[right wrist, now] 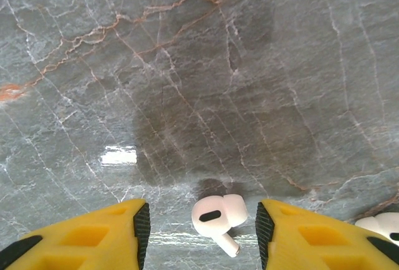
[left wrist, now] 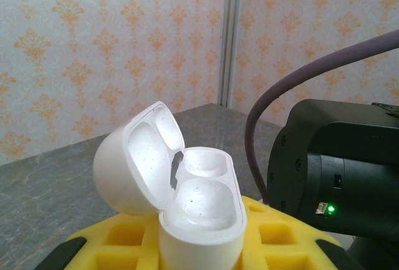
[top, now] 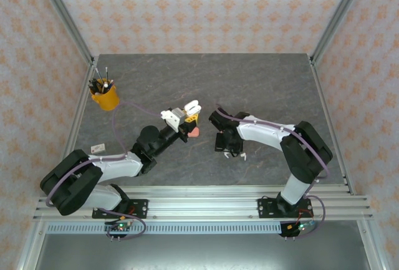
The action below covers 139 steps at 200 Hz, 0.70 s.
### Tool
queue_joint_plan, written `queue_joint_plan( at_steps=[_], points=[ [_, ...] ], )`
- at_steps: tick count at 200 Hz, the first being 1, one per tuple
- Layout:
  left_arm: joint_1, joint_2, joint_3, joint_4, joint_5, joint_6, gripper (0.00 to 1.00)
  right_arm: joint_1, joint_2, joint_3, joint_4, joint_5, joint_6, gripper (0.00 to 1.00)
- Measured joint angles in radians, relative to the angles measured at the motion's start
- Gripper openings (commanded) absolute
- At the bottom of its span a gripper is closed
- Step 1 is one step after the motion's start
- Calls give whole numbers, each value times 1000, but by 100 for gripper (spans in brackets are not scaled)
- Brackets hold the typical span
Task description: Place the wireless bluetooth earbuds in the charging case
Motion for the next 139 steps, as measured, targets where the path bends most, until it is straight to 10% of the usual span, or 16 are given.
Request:
queue_joint_plan(
  at_steps=[139],
  points=[
    [0,-13,0,-36,1,0,0,0,10,-35,13,1,-13,45]
  ],
)
